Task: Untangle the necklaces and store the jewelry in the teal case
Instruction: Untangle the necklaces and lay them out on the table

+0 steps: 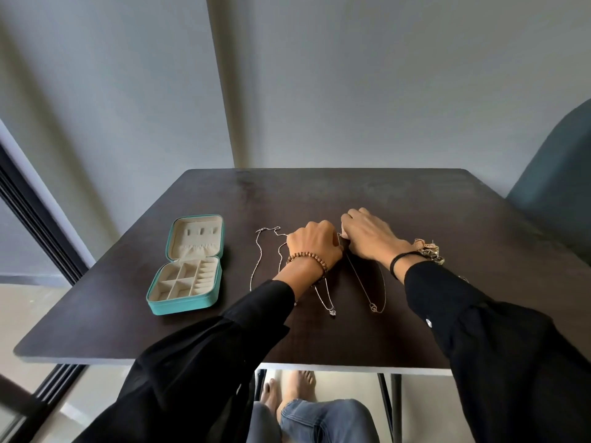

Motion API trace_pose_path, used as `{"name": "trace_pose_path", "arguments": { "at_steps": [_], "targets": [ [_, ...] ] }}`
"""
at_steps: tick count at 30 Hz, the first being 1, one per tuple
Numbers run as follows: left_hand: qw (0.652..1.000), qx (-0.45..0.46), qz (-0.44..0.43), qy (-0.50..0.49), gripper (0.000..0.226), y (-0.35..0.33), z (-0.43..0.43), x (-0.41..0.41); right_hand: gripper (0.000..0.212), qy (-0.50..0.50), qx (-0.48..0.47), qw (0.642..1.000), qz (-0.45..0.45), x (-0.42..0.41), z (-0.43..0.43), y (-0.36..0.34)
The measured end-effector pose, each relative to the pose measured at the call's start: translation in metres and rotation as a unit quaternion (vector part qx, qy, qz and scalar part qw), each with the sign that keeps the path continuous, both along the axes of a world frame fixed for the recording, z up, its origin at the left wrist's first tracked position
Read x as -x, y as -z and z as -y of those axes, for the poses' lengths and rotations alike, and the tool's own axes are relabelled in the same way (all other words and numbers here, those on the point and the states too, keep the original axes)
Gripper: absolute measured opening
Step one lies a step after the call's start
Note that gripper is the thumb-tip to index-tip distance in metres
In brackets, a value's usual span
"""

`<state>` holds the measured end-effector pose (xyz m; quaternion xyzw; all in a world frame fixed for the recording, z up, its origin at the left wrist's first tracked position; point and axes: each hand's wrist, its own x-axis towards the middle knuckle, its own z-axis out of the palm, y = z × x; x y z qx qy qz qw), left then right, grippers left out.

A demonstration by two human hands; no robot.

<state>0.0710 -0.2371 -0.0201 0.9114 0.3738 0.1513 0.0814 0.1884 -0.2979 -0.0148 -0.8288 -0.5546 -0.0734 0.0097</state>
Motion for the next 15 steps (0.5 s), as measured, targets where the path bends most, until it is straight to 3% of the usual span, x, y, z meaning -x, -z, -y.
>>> {"name": "trace_pose_path", "arguments": {
  "at_steps": [2,4,8,10,13,15],
  "targets": [
    [1.0,0.02,0.007,0.007,0.028,-0.004,0.002,0.002,0.02,-0.008,-0.01,1.0,-0.015,0.002,0.004,-0.001],
    [0.996,0.077,0.036,0.023,0.033,-0.006,0.0,0.004,0.013,-0.002,-0.051,0.995,-0.091,0.006,0.01,-0.008],
    [0.938,0.305,0.149,0.062,0.055,-0.011,-0.003,0.005,0.007,-0.026,-0.112,0.961,-0.252,0.014,0.027,-0.03],
    [0.903,0.377,0.195,0.066,0.044,-0.016,-0.004,0.003,0.011,-0.037,-0.157,0.939,-0.303,0.016,0.033,-0.04],
    [0.887,0.385,0.243,0.079,0.01,-0.024,-0.001,0.011,0.015,-0.041,-0.207,0.894,-0.396,0.02,0.037,-0.054],
    [0.87,0.395,0.276,0.105,0.01,-0.031,0.005,0.023,0.02,-0.045,-0.225,0.86,-0.455,0.022,0.041,-0.06]
  ]
}}
